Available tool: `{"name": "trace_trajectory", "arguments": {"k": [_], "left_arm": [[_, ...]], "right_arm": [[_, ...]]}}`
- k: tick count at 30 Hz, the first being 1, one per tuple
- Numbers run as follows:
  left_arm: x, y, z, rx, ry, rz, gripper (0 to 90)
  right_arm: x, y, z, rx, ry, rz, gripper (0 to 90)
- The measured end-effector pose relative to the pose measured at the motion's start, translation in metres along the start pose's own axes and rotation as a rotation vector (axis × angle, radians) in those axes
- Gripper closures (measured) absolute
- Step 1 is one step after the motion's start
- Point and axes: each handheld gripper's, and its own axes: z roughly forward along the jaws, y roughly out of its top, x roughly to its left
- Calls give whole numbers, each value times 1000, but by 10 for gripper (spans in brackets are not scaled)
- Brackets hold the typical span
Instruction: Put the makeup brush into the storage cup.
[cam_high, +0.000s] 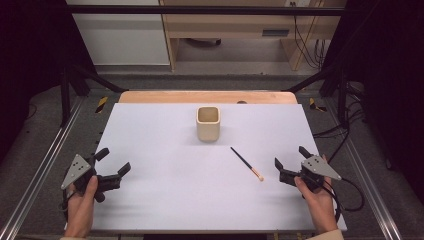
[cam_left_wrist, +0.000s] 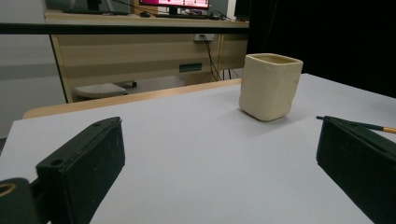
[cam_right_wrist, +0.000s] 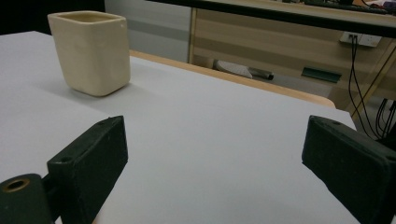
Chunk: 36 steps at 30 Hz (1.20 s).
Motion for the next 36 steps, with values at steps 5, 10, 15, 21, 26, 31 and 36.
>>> {"name": "trace_trajectory", "arguments": {"k": [5, 10, 15, 21, 26, 31, 36], "left_arm": [[-2, 2, 0, 7, -6, 20, 4], [-4, 0, 4, 27, -12, 34, 4], [-6, 1, 3, 30, -13, 44, 4], [-9, 0, 5, 49, -18, 59, 4], [-11, 1, 3, 46, -20, 68, 4], [-11, -1, 4, 59, -25, 86, 4], [-12, -1, 7, 77, -26, 112, 4]], "right_arm": [[0, 0, -1, 15, 8, 3, 72], [-1, 0, 0, 33, 8, 19, 73], [-1, 1, -1, 46, 30, 43, 74], [5, 3, -1, 84, 59, 35, 49], [12, 3, 1, 135, 49, -3, 47], [18, 7, 6, 176, 45, 11, 49], [32, 24, 26, 274, 93, -49, 63]]}}
